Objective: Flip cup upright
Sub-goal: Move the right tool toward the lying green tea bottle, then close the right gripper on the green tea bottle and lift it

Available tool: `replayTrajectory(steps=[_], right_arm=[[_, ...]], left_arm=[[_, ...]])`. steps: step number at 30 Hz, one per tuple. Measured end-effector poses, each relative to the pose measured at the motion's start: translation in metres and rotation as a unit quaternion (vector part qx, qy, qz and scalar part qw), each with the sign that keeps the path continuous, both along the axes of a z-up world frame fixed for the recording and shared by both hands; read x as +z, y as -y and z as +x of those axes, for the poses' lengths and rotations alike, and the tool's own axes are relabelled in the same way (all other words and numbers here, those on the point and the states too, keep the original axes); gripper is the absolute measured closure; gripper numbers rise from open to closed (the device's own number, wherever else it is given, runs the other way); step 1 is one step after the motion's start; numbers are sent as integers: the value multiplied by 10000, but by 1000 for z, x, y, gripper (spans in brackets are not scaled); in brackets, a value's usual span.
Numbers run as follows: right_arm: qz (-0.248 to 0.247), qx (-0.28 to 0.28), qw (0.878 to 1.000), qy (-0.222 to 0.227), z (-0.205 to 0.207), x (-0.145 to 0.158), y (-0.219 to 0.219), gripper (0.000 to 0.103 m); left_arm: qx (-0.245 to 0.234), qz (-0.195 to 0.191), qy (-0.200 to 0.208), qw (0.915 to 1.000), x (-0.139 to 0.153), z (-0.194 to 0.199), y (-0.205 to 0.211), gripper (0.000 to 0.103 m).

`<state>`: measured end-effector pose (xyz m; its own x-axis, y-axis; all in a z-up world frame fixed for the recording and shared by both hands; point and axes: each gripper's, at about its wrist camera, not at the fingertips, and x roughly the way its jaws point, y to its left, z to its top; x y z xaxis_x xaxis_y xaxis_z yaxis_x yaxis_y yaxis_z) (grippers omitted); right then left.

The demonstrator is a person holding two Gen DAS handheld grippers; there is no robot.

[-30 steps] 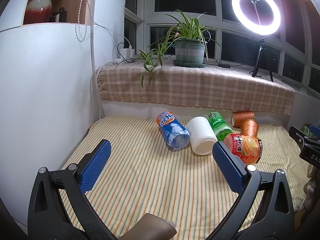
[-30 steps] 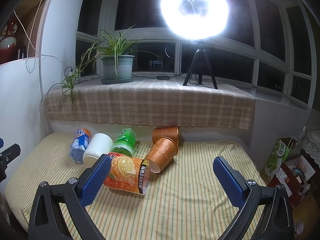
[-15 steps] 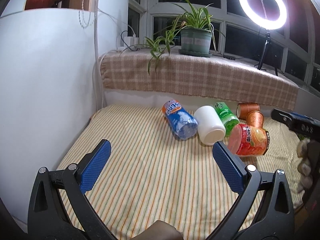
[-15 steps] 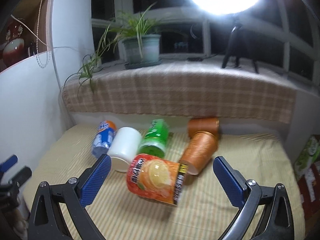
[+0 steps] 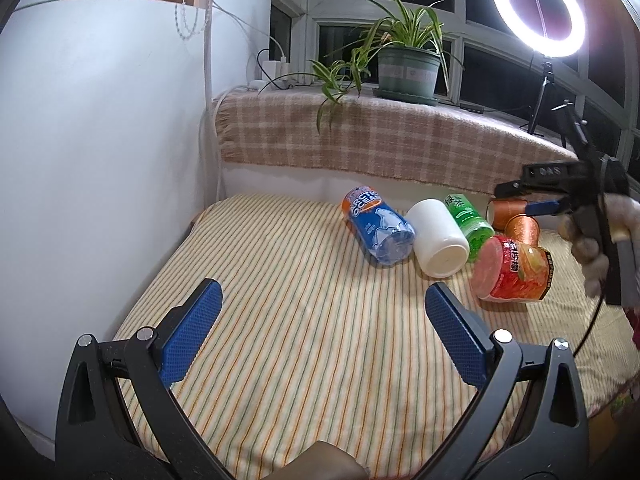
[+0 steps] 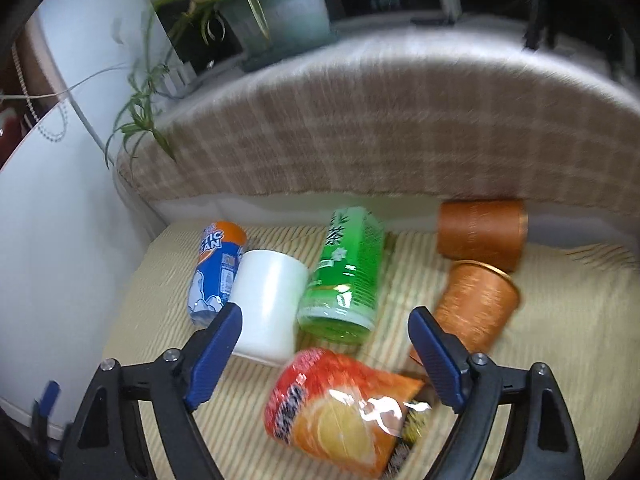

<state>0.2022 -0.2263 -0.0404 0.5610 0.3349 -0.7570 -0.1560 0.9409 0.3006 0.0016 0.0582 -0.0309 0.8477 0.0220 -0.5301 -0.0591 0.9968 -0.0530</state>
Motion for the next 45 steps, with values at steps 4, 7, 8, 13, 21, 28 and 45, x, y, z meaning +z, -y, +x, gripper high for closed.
replayTrajectory(steps=[4,7,8,13,21,28,45], right_arm=[[51,86,9992,-374,28,-10,-8,22],[21,68,9977,-680,49,-20,-13,28],[25,56,9971,-755,54,-23,-13,28],[-143,-47,9945,-1036,80,-39,-18,30],[-389,-86,9905,-1317,103,-56,-29,37],[-621,-112,9870,-1478,113,-69,-37,41],[-606,-122,9886,-1372,118,-76,-42,45]], left_arm=[[71,-6,-20,10000,-2,1,-6,0],[136,-25,-29,9999,-3,0,-11,0],[152,-29,-27,9999,-3,0,-13,0],[252,-3,-22,9997,-4,-1,-22,0],[404,-48,-62,9992,-7,4,-36,0],[409,-45,-60,9991,-8,3,-36,0],[452,0,-42,9990,-7,2,-37,0]])
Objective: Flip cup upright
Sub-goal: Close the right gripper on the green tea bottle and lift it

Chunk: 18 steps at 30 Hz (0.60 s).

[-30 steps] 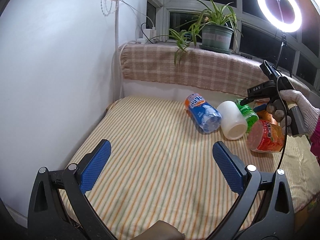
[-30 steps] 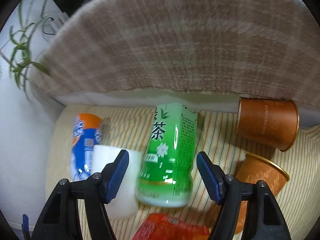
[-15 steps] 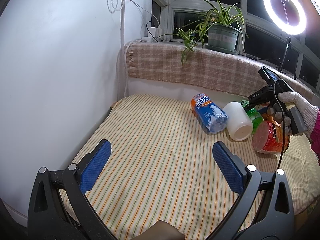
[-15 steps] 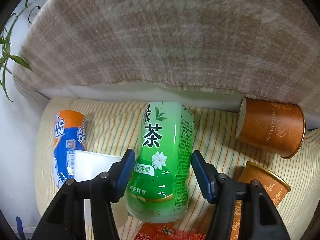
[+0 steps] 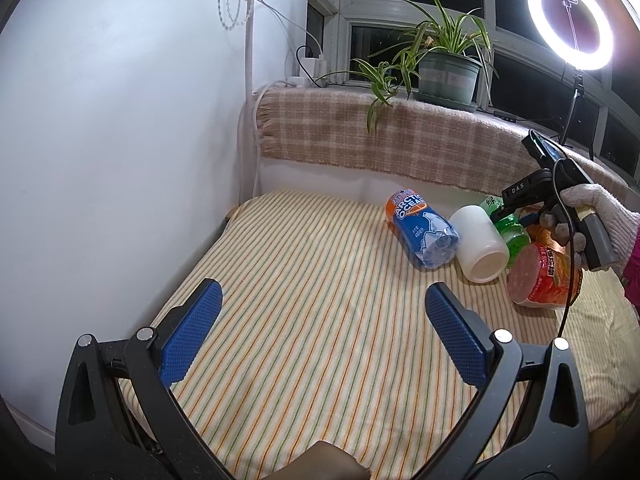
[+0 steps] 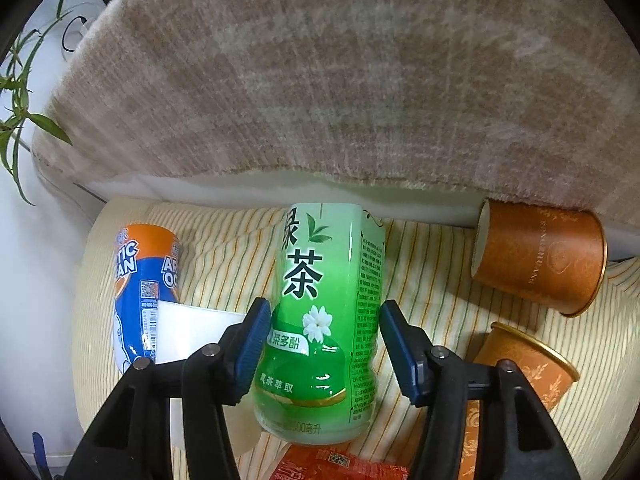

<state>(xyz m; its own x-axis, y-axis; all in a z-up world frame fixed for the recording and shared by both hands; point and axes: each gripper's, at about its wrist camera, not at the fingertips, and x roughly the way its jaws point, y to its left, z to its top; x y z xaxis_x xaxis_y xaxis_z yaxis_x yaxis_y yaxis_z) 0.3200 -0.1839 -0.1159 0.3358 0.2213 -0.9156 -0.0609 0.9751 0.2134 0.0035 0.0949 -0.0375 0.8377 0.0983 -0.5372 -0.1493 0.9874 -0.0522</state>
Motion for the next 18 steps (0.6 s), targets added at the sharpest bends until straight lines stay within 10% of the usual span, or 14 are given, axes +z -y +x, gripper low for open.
replayTrajectory(steps=[18], right_arm=[[341,40,9955,888,-45,75,19,45]], left_arm=[[-57,83,140,9999,10,-13,7,0]])
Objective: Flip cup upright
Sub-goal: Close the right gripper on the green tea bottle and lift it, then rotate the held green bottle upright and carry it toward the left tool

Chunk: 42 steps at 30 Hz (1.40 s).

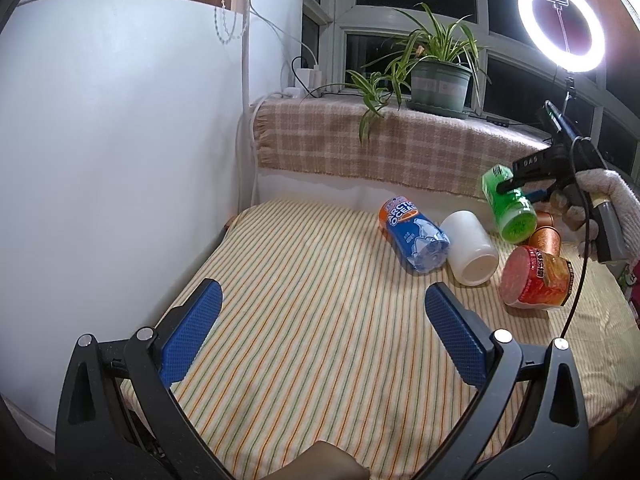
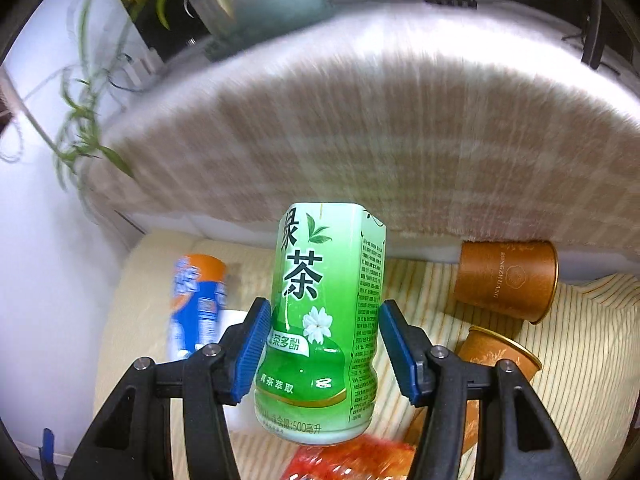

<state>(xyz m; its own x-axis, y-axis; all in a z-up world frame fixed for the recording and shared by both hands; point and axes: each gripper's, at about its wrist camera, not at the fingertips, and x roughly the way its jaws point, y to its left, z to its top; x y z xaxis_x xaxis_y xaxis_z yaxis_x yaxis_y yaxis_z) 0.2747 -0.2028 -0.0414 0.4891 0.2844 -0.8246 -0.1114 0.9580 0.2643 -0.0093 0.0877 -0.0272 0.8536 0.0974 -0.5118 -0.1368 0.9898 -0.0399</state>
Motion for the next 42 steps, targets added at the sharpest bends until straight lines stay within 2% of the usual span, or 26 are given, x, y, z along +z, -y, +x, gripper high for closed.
replayTrajectory(steps=[7,13,20,26,34,42], right_arm=[[363,252,9985,308,-49,44,-4,45],[755,492,9956,242,-95,44,-16,45],[1324,606,9893,-49,-148,12,-17,45],[1682,493,9828,-576,-181,-30,-20,45],[1756,295,9796,-931,-198,-66,-18,44],[1663,307,9800,-1048,-198,-79,-21,42]], left_arm=[[-16,-49,32,10000,5,-6,2,0],[-88,-128,-4,9999,6,-7,4,0],[-355,-539,-262,9976,-1,-2,7,0],[-615,-878,-614,9923,-10,5,14,0],[-995,-1326,-1076,9803,-23,18,26,0],[-1270,-1602,-1388,9690,-32,33,35,0]])
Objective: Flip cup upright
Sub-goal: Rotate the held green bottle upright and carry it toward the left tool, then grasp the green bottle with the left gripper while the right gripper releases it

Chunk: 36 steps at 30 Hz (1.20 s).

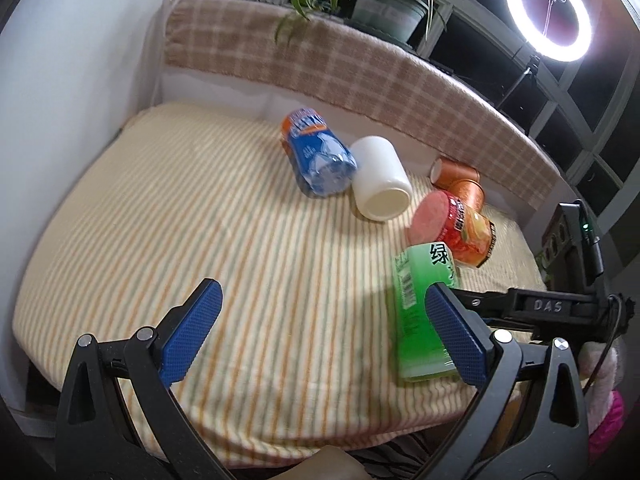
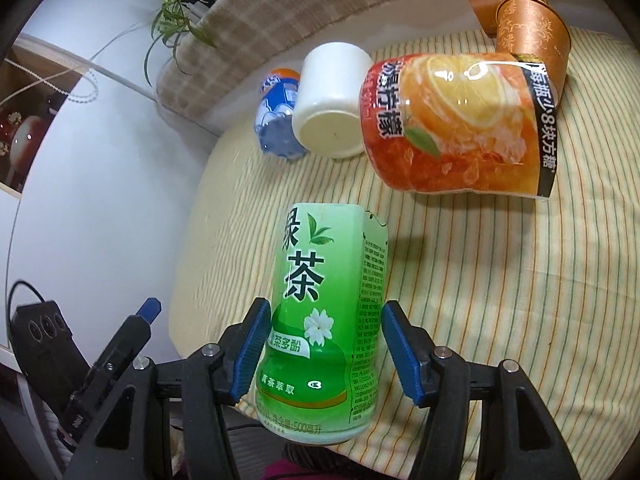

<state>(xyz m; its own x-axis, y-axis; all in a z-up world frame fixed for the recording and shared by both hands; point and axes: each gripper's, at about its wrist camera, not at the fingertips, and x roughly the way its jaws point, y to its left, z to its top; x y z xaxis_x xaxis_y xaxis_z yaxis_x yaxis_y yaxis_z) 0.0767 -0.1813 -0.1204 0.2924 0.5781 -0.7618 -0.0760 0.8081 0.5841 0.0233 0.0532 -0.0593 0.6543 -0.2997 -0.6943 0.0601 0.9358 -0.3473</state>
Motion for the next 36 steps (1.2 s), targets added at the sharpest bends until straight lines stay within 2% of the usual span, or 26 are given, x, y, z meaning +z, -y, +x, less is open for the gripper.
replayTrajectory(steps=[5,9,11,15,19,23,28,33,36], right_arm=[[27,-7,9999,116,0,1,2,36],[5,-167,9990,405,-13,11,16,36],[-73,-337,9977,591,-23,17,28,36],[-463,-707,9915,990,-42,29,48,36],[-941,-1133,9803,1318,-64,39,72,33],[-948,-1441,9761,1325,-78,40,97,32],[-900,-1697,9742,1183,-85,31,116,32],[-891,-1755,9743,1095,-89,23,123,32],[-877,-1746,9749,1066,-89,20,124,32]], left_arm=[[-232,-269,-259,9990,-6,11,4,0],[-479,-412,-415,9971,-8,23,13,1],[-619,-531,-542,9952,-9,31,18,4],[-997,-774,-836,9885,-14,47,29,5],[-1379,-830,-1116,9806,-19,63,47,8],[-1581,-858,-1394,9738,-27,80,61,10],[-1706,-1030,-1925,9608,-44,99,69,19],[-1783,-960,-2053,9575,-53,105,78,19],[-1817,-912,-2095,9564,-57,108,83,24]])
